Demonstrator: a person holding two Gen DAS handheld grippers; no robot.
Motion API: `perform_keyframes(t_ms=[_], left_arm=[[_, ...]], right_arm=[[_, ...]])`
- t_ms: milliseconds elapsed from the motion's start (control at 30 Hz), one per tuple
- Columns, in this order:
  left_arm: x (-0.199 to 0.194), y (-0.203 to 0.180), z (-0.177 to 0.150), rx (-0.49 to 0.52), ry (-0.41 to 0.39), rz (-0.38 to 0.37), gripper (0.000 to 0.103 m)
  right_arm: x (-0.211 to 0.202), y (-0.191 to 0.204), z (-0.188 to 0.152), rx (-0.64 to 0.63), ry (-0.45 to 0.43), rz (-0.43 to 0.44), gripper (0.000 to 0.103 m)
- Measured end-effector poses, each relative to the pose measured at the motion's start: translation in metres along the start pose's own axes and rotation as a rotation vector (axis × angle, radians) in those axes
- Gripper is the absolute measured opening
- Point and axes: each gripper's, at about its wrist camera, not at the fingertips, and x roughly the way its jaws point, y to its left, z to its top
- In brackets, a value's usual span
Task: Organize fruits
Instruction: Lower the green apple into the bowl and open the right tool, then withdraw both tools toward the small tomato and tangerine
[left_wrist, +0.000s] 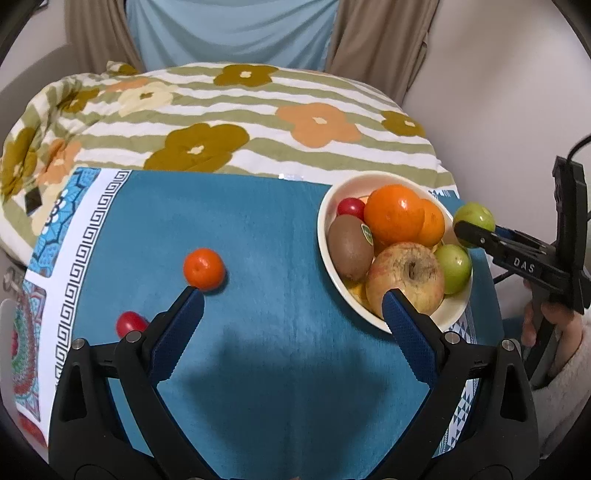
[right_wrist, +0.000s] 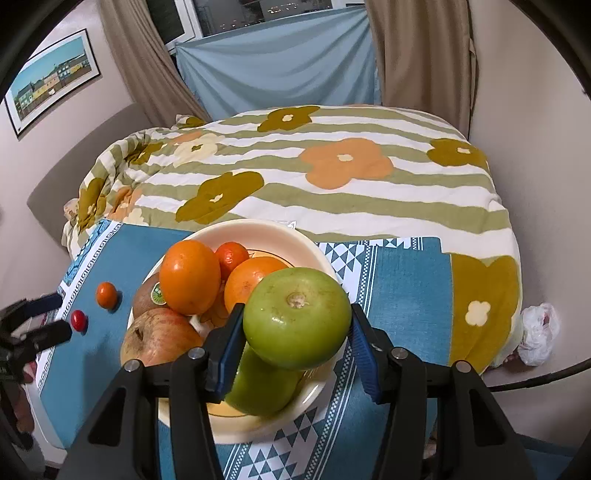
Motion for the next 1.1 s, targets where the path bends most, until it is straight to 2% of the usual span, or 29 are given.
perform_keyframes(t_ms=[67,100,133,167,567,833,1000,1100], left_arm=[[0.001,0.0,0.0,0.001,0.001,0.001,0.102],[0.0,-0.001,-0.001,0.002,0.001,0.001,0.102],[-0.001,-0.001,-0.001,0.002,0.0,0.001,0.102],[-0.002,-0.001,-0.001,0.002,-0.002,0.0,0.102],[-0.014,-0.004,0.001,0.012,-0.019,0.012,0.102],[-0.051,-0.004,0.005,0.025,-0.07,0.052,0.102],[-0.079,0.003,0.003,0.015,-0.11,0.092,0.102],[-0.093,0.01,-0.001,0.002,-0.123,0.125,0.102]], right_arm=[[0.0,0.0,0.0,0.003,-0.006,0.016,0.066],[-0.002,0.001,0.0,0.003,-0.024,0.032,0.086],[-0.003,0.001,0.001,0.001,-0.033,0.039,0.101],[-0.005,0.002,0.001,-0.006,-0.041,0.044,0.103],[-0.016,0.013,0.002,-0.044,-0.037,0.02,0.103],[-0.05,0.027,0.004,-0.049,-0.047,-0.006,0.103],[-0.07,0.037,0.005,-0.045,-0.039,0.018,0.103],[-0.079,0.053,0.01,-0.103,-0.031,0.012,0.103]])
